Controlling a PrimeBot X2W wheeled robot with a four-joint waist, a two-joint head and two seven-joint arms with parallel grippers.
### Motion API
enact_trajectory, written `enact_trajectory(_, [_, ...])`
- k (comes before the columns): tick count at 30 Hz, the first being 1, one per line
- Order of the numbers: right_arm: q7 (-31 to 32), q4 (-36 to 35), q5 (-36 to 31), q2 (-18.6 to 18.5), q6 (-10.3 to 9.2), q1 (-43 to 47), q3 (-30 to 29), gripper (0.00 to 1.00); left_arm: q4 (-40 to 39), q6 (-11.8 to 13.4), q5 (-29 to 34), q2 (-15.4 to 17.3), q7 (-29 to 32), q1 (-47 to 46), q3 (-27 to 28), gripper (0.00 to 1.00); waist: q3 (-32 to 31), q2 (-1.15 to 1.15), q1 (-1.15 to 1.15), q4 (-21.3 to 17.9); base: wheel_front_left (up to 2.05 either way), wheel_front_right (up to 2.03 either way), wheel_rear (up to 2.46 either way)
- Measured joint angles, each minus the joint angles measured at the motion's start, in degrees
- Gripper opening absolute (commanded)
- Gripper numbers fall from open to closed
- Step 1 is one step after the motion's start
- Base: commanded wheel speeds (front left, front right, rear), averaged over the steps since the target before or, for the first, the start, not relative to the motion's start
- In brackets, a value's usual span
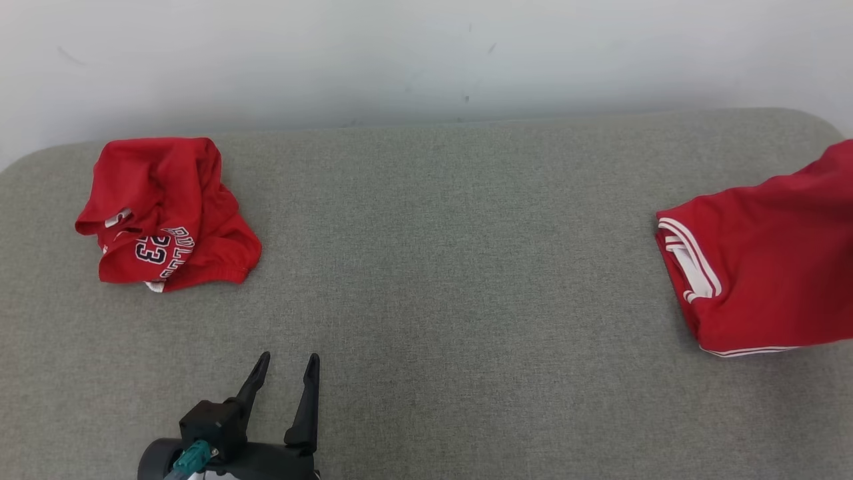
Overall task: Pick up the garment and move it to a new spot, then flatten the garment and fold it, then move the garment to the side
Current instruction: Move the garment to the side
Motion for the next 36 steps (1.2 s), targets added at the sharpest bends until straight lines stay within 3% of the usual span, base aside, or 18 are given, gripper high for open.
enact_trajectory(20, [-2.09, 8.02, -4.66, -0.77, -0.80, -2.41, 2.79, 0.00, -0.19, -0.49, 1.18, 0.07, -0.01, -1.67, 0.15, 1.00, 2.75, 0.00, 0.00, 2.21, 0.00, 0.00, 0.00])
enact_trajectory(21, [-2.19, 8.33, -4.89, -0.77, -0.80, -2.60, 3.02, 0.04, -0.15, -0.49, 1.18, 0.05, -0.01, -1.67, 0.15, 1.00, 2.78, 0.00, 0.00, 2.27, 0.00, 0.00, 0.00])
enact_trajectory(22, [-2.21, 8.77, -5.34, -0.77, -0.80, -2.91, 3.36, 0.32, -0.12, -0.49, 1.18, 0.05, -0.01, -1.67, 0.15, 1.00, 2.81, 0.00, 0.00, 2.33, 0.00, 0.00, 0.00])
enact_trajectory(23, [-2.34, 9.09, -5.75, -0.79, -0.79, -3.25, 3.58, 0.44, -0.07, -0.49, 1.18, 0.04, -0.01, -1.67, 0.15, 1.00, 2.84, 0.00, 0.00, 2.40, 0.00, 0.00, 0.00])
enact_trajectory(24, [-2.58, 9.24, -5.81, -0.80, -0.79, -3.39, 3.65, 0.93, -0.01, -0.49, 1.18, 0.03, -0.01, -1.67, 0.14, 1.00, 2.86, 0.00, 0.00, 2.46, 0.00, 0.00, 0.00])
enact_trajectory(25, [-2.58, 9.42, -5.83, -0.78, -0.80, -3.42, 3.80, 1.00, 0.04, -0.49, 1.18, 0.03, -0.01, -1.67, 0.15, 1.00, 2.86, 0.00, 0.00, 2.52, 0.00, 0.00, 0.00])
enact_trajectory(36, [-3.49, 11.48, -6.97, 0.27, -0.84, -4.26, 4.81, 1.00, 1.22, -0.51, 1.16, -0.10, -0.01, -1.66, 0.45, 1.00, 1.55, -0.01, -0.01, 2.35, 0.00, 0.00, 0.00])
